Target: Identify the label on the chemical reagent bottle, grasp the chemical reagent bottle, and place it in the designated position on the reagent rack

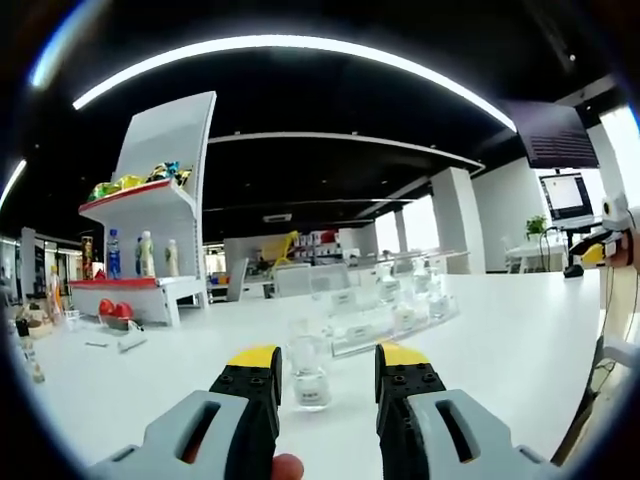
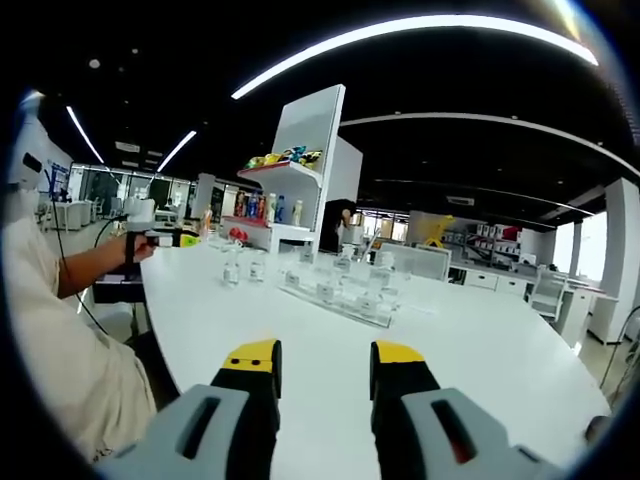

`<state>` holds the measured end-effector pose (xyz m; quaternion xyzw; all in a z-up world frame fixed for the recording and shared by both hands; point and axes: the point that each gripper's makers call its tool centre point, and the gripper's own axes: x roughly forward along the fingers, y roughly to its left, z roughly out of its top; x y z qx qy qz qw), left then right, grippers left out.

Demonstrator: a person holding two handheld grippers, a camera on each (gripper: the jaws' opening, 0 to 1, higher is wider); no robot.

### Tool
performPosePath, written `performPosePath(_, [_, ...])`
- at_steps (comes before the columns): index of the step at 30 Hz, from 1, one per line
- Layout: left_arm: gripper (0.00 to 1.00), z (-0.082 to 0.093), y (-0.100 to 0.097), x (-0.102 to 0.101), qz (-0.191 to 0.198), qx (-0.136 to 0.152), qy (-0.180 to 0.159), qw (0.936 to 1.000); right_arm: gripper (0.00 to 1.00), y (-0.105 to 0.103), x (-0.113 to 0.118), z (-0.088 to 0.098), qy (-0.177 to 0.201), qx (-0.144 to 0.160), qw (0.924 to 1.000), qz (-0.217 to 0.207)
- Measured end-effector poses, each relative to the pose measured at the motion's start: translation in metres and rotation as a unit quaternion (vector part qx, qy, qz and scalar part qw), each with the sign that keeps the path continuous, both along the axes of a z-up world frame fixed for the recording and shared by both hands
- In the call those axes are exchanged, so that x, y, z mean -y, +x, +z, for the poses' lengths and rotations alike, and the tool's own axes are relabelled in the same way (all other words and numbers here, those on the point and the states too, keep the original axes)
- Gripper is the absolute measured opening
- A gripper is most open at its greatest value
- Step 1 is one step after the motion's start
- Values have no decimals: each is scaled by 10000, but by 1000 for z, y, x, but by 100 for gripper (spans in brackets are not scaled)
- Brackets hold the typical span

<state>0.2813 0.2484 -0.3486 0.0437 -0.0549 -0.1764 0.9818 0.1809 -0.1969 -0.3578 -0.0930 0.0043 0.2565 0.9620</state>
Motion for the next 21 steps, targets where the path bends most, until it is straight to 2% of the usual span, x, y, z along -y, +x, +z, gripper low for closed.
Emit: performPosePath(21, [38,-4,17,3,50,-134,56,9999,35,-4,10,2,64,54,9999,-84])
